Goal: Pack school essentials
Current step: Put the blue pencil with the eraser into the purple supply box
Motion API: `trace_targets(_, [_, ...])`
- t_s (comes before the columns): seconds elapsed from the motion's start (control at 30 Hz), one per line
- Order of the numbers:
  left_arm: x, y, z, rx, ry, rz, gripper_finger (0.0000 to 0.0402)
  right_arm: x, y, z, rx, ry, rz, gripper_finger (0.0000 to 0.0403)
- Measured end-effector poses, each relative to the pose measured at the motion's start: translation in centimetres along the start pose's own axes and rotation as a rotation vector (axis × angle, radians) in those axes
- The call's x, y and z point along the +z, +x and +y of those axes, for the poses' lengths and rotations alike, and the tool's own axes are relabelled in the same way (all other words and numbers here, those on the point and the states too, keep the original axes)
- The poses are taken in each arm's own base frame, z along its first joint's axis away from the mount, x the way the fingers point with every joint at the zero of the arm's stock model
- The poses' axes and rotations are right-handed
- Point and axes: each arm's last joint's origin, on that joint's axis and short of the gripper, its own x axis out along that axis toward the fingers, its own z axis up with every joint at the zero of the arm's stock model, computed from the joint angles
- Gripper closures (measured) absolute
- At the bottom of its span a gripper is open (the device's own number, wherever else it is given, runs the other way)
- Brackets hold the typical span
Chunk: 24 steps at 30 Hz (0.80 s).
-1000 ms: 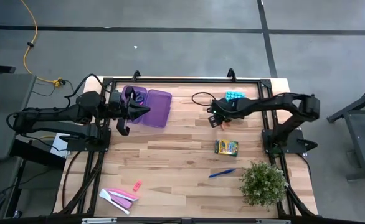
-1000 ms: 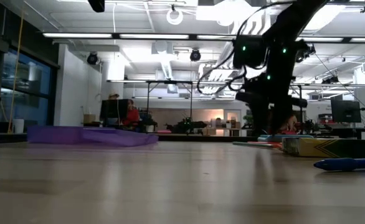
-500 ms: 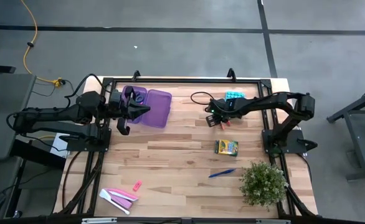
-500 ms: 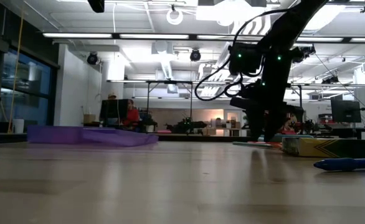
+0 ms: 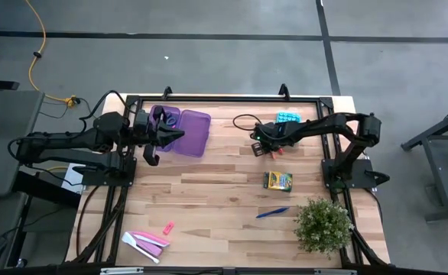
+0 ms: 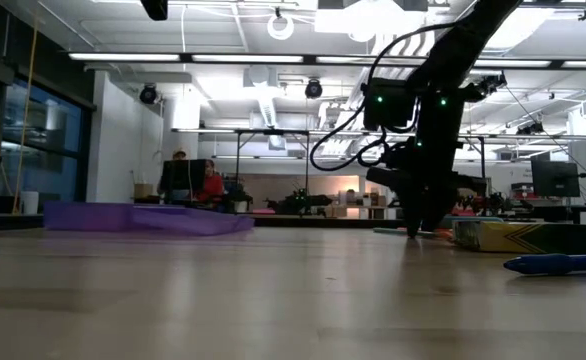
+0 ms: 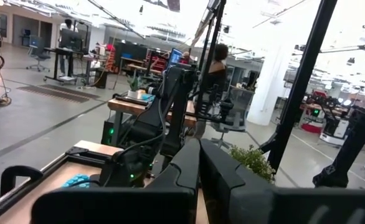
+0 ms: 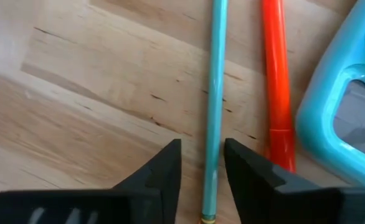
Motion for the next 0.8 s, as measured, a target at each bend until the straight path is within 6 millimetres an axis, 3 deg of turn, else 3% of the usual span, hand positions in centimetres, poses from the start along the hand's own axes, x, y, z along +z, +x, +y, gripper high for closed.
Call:
trace_targets(0.23, [0.0,0.0,0.0,0.0,-0.005,0.0,0.0401,-0.5,-0.2,0.3,-0.001,-0.025,0.0,0.0389])
trace_targets(0.43, [0.0,0.0,0.0,-0.001,-0.003,-0.001,0.0401,-0.7,-1.2,0.3,0.04,-0.061,0.005,0.0397])
trace_targets(0.53, [0.0,0.0,0.0,0.0,-0.002,-0.002,0.0401,-0.8,-3.2,0.2,0.139,-0.115,0.014,0.0398])
trace_targets(0.8, [0.0,0.0,0.0,0.0,-0.002,-0.002,0.0401,-2.6,-11.4,0.3,0.422,-0.291,-0.236,0.0401])
